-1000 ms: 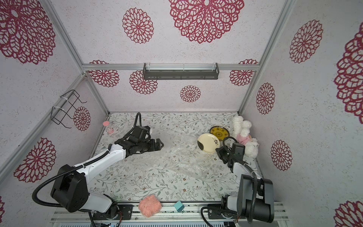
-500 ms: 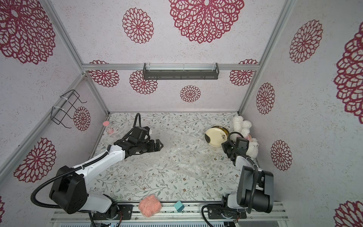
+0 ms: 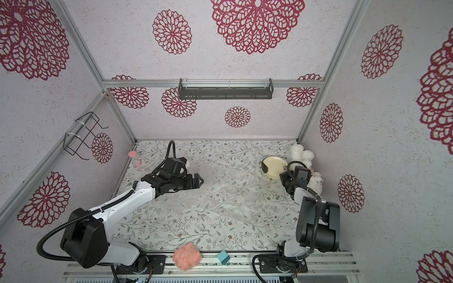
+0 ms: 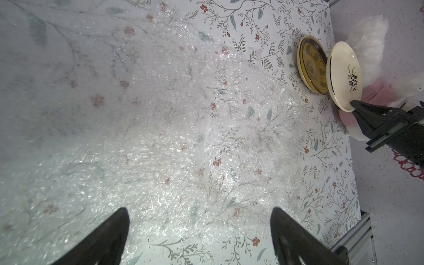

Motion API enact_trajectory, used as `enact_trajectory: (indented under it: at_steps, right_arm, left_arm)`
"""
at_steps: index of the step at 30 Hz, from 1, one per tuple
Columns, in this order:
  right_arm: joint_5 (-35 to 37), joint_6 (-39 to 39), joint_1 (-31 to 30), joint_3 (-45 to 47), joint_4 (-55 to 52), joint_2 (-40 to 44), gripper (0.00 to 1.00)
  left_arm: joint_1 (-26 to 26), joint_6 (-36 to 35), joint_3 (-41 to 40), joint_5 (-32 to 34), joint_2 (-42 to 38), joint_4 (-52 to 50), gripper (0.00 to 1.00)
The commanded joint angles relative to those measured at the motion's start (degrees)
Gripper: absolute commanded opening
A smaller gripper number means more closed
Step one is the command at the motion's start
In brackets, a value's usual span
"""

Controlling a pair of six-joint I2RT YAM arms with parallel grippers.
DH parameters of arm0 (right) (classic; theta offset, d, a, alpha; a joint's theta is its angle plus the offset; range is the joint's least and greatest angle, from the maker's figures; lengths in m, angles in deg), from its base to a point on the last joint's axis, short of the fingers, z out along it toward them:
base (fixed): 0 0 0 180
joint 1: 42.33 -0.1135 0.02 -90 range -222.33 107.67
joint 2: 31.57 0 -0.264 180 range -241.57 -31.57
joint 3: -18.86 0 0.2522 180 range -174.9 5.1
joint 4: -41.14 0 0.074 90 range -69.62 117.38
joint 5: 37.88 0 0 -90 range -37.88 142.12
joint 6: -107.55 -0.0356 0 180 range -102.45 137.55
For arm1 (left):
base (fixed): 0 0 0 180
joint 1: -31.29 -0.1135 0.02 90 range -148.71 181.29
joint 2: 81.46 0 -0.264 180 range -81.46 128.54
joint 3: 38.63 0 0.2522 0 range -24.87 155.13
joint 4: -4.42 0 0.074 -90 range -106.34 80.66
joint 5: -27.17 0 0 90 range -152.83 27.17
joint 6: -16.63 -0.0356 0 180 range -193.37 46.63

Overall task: Unpack dinner plates from bubble wrap
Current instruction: Place the plate on the plate.

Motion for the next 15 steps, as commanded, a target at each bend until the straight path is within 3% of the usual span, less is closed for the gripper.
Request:
enact_trajectory:
  at_steps: [1,15]
  right_arm:
    - [1.89,-0.22,-0.38,-3.03,2.50,-1.20,0.04]
    - [4.75,0.88,-3.18,-7.74,3.21,-7.24,0.04]
  left_arm:
    - [-0.23,-0.38,0.16,-0.25,-0.86,0.23,0.97]
    - [-0.23,-0.25,-0.18,0.25,-1.15,-0.36,0.97]
